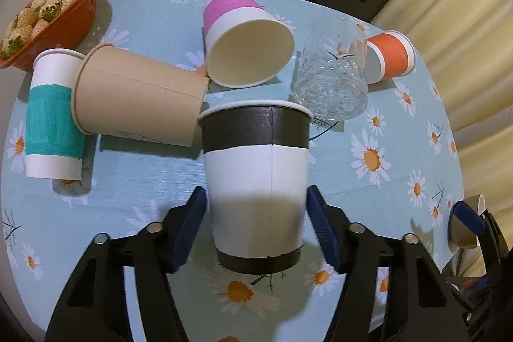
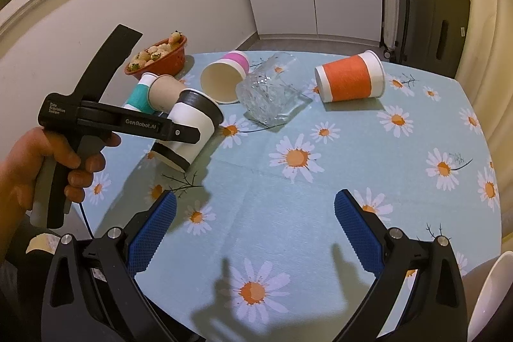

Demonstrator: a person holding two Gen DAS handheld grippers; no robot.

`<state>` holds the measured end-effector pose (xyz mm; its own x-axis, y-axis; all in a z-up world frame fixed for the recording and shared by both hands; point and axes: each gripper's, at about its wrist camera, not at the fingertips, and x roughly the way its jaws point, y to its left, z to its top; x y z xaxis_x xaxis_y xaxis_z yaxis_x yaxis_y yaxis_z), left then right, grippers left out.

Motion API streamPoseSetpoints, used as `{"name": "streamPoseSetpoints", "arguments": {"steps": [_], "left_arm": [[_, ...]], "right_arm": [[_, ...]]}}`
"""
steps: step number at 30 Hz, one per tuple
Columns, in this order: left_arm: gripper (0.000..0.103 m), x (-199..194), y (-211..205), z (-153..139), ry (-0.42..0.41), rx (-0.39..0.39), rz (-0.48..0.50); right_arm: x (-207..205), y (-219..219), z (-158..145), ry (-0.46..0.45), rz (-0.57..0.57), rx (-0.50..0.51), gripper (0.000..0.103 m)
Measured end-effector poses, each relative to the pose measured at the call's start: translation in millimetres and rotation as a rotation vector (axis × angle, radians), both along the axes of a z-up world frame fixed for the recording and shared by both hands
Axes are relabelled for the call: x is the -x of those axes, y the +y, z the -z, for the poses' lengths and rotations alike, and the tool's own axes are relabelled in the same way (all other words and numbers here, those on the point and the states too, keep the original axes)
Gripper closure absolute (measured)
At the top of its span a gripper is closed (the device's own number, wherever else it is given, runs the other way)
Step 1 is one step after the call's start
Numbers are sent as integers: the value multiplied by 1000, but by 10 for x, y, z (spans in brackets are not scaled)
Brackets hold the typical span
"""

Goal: Flip cup upright
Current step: 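Reach the left tool to the black-banded white cup and close on it, then lift the held cup with the left tool and carry it toward the right tool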

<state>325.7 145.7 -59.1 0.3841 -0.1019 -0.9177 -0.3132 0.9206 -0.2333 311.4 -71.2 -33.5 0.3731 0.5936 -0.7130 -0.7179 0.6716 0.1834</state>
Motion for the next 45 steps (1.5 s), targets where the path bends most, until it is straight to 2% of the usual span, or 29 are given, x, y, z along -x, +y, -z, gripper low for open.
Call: {"name": "streamPoseSetpoints", "arguments": {"steps": [7, 10, 13, 18, 21, 25, 31, 34, 38, 43, 45], "left_arm": [[43, 37, -72, -80, -15, -1, -5], [43, 90, -137, -171, -20, 33, 7], [43, 151, -234, -254, -27, 33, 22], [43, 348, -368, -334, -42, 99, 16], [43, 483, -477, -321, -42, 137, 9], [43, 657, -637, -236, -35, 177, -5], [43, 902, -829, -78, -24, 222, -35], [43, 980, -906, -19, -19, 231, -44], [43, 1018, -970, 66, 1, 236, -64], [42, 1010, -1027, 62, 9, 201, -52], [37, 1016, -1029, 40, 4, 177, -51]], "right_arm": [[-8, -92, -25, 19, 12, -24, 5], [-2, -135, -42, 43, 11, -53, 5], [50, -185, -91, 51, -5, -87, 5], [99, -379, -176, 109, 21, -160, 5], [142, -476, -226, 117, 37, -185, 5], [157, -571, -210, 181, 57, -205, 5], [230, -719, -184, 226, 67, -238, 5], [254, -753, -133, 261, 66, -240, 5], [275, -762, -130, 249, 76, -232, 5], [266, -777, -123, 245, 85, -227, 5], [258, -788, -124, 245, 88, -229, 5]]}}
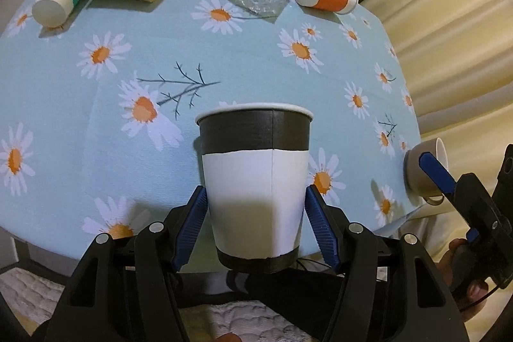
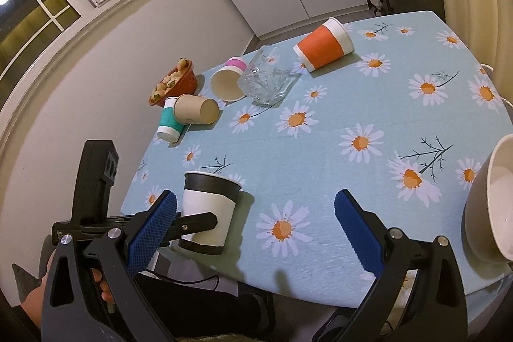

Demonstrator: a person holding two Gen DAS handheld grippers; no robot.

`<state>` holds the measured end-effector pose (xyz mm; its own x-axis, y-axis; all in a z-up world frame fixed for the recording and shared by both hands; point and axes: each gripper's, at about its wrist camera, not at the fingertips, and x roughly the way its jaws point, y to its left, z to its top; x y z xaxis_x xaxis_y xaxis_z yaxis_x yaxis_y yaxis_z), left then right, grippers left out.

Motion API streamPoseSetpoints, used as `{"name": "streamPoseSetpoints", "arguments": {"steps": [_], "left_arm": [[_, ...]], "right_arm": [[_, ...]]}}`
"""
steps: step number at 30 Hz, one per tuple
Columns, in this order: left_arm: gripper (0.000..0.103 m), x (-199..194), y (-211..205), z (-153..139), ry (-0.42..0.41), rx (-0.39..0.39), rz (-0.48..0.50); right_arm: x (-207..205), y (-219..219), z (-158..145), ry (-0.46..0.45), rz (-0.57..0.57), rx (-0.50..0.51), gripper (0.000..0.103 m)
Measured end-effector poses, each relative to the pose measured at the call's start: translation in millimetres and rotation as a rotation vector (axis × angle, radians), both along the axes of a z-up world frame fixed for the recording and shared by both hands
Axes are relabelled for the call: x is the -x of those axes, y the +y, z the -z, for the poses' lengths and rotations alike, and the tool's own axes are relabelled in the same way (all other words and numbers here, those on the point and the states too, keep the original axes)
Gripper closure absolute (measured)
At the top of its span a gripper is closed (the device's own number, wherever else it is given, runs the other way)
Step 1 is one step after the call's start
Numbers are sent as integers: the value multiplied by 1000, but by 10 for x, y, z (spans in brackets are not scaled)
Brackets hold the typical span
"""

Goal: Flip cup upright
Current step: 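Lift the held cup with the left tool and carry it toward the right tool, then close the right tool on the cup while the left tool opens and releases it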

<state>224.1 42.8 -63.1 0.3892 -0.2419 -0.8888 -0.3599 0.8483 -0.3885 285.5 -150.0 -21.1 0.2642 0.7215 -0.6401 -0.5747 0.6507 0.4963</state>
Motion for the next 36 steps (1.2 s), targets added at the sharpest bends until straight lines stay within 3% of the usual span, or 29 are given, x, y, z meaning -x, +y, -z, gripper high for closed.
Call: {"name": "streamPoseSetpoints", "arguments": {"steps": [12, 21, 34, 36], "left_arm": [[35, 76, 46, -109, -22, -3, 4], [35, 307, 138, -371, -89, 28, -1], [35, 1070, 436, -374, -201, 64, -57], [35, 1149, 465, -354, -217, 78, -66]], "right_arm": [[9, 16, 16, -1, -1, 10, 5], [44, 245, 7, 24, -65, 44, 5], [-78, 1109, 337, 236, -241, 207, 6], [-90, 1187, 383, 252, -258, 232, 10]]}}
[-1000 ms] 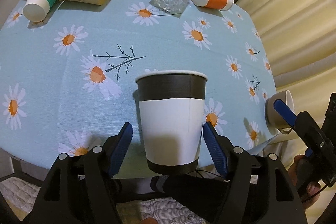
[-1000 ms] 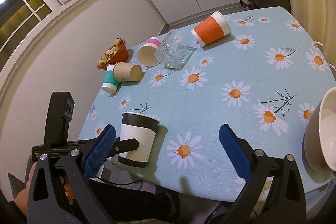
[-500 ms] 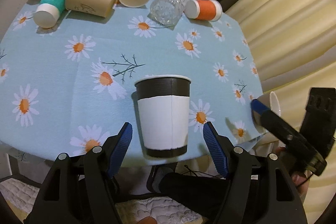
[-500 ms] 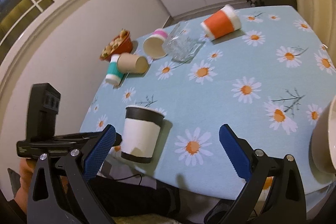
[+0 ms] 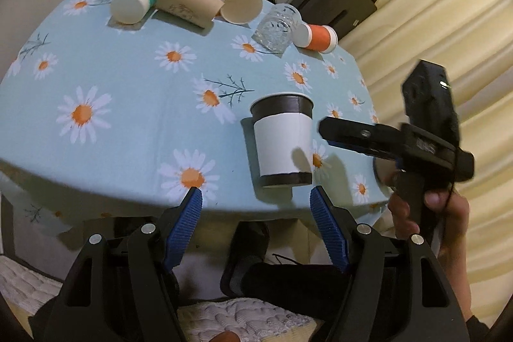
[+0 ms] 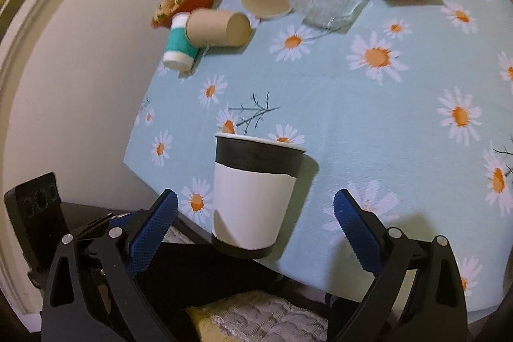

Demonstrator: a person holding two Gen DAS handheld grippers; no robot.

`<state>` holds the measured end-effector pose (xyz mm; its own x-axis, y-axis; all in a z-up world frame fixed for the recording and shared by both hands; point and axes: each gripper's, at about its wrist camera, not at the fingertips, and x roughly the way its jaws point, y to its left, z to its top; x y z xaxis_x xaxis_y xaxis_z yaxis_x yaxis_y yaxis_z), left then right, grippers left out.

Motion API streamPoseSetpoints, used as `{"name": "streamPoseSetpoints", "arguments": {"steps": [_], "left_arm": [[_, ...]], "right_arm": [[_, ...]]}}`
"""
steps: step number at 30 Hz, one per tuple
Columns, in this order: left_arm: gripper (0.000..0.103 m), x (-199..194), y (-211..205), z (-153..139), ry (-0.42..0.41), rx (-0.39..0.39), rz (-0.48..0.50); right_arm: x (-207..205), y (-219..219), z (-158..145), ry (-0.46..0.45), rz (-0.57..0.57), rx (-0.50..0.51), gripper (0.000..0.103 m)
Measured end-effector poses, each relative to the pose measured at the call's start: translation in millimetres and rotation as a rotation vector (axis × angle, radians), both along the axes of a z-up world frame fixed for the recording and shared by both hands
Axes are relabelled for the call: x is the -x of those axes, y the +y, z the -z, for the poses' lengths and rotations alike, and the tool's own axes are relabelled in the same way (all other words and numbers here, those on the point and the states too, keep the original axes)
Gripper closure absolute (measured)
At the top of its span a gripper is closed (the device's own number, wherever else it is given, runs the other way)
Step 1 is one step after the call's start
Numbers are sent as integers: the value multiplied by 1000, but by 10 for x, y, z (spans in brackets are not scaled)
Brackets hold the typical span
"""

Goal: Flip cup upright
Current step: 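Close the right tool on the cup while the left tool opens and releases it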

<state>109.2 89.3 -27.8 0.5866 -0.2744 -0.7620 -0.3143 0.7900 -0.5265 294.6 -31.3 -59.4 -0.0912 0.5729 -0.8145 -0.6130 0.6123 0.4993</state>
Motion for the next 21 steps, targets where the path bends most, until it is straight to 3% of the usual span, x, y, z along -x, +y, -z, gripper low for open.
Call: {"name": "streamPoseSetpoints", "arguments": {"steps": [3, 13, 21], "left_arm": [[35, 83, 13, 24, -33, 17, 5], [35, 230, 32, 112, -86, 75, 12], [35, 282, 17, 165, -86, 93, 11]], "right_arm": [[-2, 124, 81, 14, -19, 43, 19], [-60, 294, 229, 57, -1, 111, 37], [-69, 317, 208, 56, 5, 120, 37]]}}
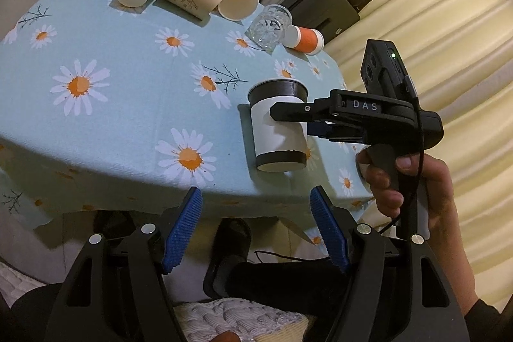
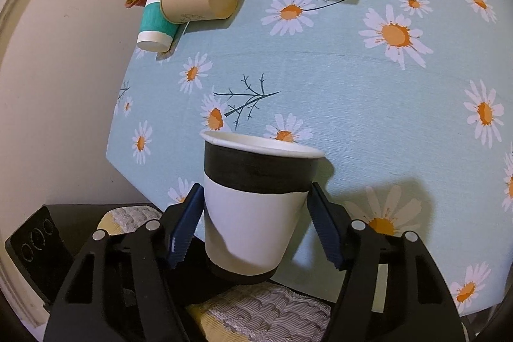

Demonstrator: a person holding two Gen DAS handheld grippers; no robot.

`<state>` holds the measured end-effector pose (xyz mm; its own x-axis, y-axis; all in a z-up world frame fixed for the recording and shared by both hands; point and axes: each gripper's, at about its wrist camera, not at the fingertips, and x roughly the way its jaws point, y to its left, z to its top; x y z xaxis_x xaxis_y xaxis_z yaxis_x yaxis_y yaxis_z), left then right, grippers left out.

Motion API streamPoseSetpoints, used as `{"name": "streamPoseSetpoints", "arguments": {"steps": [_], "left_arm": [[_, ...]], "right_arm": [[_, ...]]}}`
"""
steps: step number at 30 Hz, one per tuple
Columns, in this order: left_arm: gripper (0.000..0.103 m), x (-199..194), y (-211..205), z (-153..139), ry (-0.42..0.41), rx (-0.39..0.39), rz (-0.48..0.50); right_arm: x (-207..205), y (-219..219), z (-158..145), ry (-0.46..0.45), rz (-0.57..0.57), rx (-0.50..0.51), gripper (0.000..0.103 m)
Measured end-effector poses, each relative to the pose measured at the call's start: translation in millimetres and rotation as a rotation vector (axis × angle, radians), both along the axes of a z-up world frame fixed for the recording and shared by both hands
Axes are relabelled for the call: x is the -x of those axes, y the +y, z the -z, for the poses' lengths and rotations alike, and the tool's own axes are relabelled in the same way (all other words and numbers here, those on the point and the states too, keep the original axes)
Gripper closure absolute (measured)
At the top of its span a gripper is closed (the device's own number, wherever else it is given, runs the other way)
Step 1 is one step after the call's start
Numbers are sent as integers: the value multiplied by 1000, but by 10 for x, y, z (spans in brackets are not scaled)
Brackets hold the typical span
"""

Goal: Flip cup upright
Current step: 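Close the right tool on the cup while the left tool opens and releases it, then rotate the held cup rim-up with the right tool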

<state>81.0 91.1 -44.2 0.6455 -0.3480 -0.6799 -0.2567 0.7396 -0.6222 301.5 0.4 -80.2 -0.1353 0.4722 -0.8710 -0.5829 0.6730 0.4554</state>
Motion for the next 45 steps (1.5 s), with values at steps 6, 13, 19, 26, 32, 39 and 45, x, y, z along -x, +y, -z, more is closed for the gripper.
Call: {"name": "streamPoseSetpoints", "arguments": {"steps": [6, 13, 19, 26, 32, 39, 45], "left_arm": [[35, 14, 20, -44, -20, -26, -7], [35, 16, 95, -44, -40, 4, -30], [35, 6, 120, -80, -64, -3, -41], [35, -13, 184, -110, -110, 4, -60], [35, 2, 268, -68, -164, 49, -82], [35, 17, 295, -43, -190, 56, -99], [35, 37, 317, -43, -209, 46, -112]], "right_arm": [[113, -126, -208, -92, 5, -25, 37], [491, -409, -567, -388, 24, -114, 37], [734, -684, -627, -550, 120, -223, 37], [992, -775, -495, -748, 223, -288, 37], [1214, -734, -358, -987, 278, -265, 37], [1181, -639, -22, -1064, 324, -219, 37], [1216, -605, 132, -1135, 353, -187, 37]]}}
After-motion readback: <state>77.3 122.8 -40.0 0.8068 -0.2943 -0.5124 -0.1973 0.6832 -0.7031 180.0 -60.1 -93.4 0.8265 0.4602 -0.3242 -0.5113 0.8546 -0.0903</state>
